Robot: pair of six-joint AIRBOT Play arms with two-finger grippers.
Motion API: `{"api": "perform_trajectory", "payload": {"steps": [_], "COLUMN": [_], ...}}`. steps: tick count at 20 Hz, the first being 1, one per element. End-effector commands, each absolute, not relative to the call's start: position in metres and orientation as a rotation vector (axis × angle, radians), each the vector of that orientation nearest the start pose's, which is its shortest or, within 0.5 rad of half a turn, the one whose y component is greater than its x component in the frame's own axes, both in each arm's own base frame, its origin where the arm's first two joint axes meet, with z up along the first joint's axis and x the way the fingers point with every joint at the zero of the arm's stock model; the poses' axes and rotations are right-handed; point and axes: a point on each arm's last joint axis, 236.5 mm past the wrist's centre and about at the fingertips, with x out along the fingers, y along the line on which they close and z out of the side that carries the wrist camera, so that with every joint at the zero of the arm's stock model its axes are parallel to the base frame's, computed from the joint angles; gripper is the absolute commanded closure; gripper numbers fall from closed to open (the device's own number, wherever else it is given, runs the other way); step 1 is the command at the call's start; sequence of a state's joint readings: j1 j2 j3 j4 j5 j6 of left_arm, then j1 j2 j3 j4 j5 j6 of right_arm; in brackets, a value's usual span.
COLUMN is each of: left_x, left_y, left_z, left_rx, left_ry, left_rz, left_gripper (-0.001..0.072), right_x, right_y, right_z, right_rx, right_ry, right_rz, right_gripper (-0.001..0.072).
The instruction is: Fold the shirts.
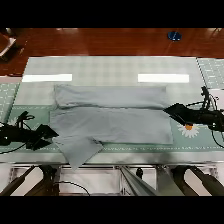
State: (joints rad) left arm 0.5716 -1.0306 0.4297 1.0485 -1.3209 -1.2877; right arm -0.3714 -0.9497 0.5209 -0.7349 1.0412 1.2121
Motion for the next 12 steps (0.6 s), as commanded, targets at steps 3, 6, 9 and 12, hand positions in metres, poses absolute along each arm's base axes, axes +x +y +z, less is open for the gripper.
{"api": "perform_trajectory", "payload": {"steps": [3, 6, 9, 12], "left_x": [0.165, 0.173, 0.162, 0.157], "left_y": [-0.055, -0.074, -0.098, -0.104], "left_z": [-0.103, -0.105, -0.105, -0.106], "left_rx": [-0.797, -0.795, -0.772, -0.747], "left_ry": [1.687, 1.670, 1.695, 1.720], "left_rz": [-0.181, -0.247, -0.338, -0.356], "left_gripper": [0.0008, 0.0009, 0.0013, 0.0489], "right_x": [0.292, 0.294, 0.297, 0.260], "right_y": [0.056, 0.052, 0.014, -0.034], "right_z": [-0.030, -0.030, -0.024, -0.035], "right_rx": [0.835, 0.838, 0.872, 0.872], "right_ry": [1.114, 1.107, 1.083, 1.182], "right_rz": [0.209, 0.193, 0.089, -0.046], "right_gripper": [0.0094, 0.0094, 0.0094, 0.0094]}}
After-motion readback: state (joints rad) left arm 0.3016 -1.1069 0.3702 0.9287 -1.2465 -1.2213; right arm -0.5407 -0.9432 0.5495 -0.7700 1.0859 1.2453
